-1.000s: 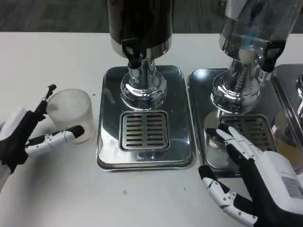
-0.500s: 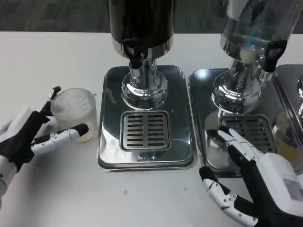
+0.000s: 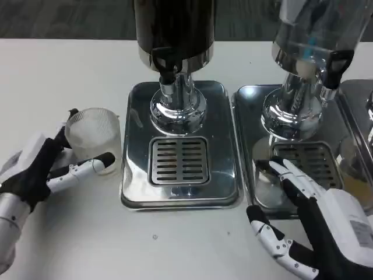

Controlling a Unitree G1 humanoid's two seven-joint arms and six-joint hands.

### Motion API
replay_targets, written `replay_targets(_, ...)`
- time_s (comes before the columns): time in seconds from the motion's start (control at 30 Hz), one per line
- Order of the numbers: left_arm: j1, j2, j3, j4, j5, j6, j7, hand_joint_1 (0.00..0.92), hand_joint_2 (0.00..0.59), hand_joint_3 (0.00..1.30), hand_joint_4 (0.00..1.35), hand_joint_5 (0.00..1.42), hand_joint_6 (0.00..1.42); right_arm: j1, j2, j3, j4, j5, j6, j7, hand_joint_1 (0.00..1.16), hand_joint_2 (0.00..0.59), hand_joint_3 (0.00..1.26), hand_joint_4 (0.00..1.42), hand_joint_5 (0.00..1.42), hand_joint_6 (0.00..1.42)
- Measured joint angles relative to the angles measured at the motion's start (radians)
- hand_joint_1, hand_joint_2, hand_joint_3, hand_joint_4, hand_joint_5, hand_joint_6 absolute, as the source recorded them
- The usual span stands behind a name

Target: Grasp the cup under the faucet to collect the drink, then remove the cup.

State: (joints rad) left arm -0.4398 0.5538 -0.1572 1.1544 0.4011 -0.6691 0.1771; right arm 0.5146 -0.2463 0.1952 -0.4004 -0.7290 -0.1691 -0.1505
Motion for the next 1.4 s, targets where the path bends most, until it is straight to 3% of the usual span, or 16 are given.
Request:
replay_targets(0.2, 0.0, -0.01, -0.001, -0.008, 0.0, 0.004, 0.016, 0.15, 0.017, 0.07, 0.11, 0.34, 0.34, 0.0, 0.0, 0.0, 0.0, 0.0, 0.0, 0.0, 0.3, 0.401, 0.2, 0.1, 0.12, 0.16)
replay_targets(0.47, 0.004, -0.041, -0.008, -0.03, 0.002, 0.027, 0.078, 0.219, 0.043, 0.18, 0.24, 0.53, 0.75, 0.0, 0.002, 0.0, 0.0, 0.0, 0.0, 0.0, 0.33, 0.401, 0.25, 0.11, 0.12, 0.18)
replay_targets(0.67, 0.008, -0.054, -0.024, -0.046, 0.008, 0.068, 0.124, 0.293, 0.057, 0.2, 0.29, 0.6, 0.84, 0.001, 0.005, -0.002, -0.003, 0.0, 0.0, 0.0, 0.34, 0.405, 0.26, 0.11, 0.13, 0.18)
replay_targets(0.97, 0.02, -0.064, -0.043, -0.066, 0.043, 0.11, 0.192, 0.314, 0.058, 0.24, 0.34, 0.66, 0.93, 0.007, 0.005, -0.015, -0.012, 0.007, 0.0, 0.0, 0.35, 0.405, 0.28, 0.12, 0.13, 0.18)
replay_targets(1.17, 0.039, -0.07, -0.051, -0.074, 0.045, 0.124, 0.241, 0.351, 0.081, 0.41, 0.53, 0.86, 1.14, 0.009, 0.005, -0.019, -0.019, 0.01, 0.0, 0.0, 0.35, 0.405, 0.28, 0.12, 0.13, 0.18)
replay_targets(1.4, 0.061, -0.088, -0.052, -0.086, 0.075, 0.133, 0.363, 0.406, 0.063, 0.6, 0.75, 1.06, 1.36, 0.012, 0.007, -0.019, -0.021, 0.012, 0.0, 0.0, 0.35, 0.405, 0.28, 0.12, 0.13, 0.18)
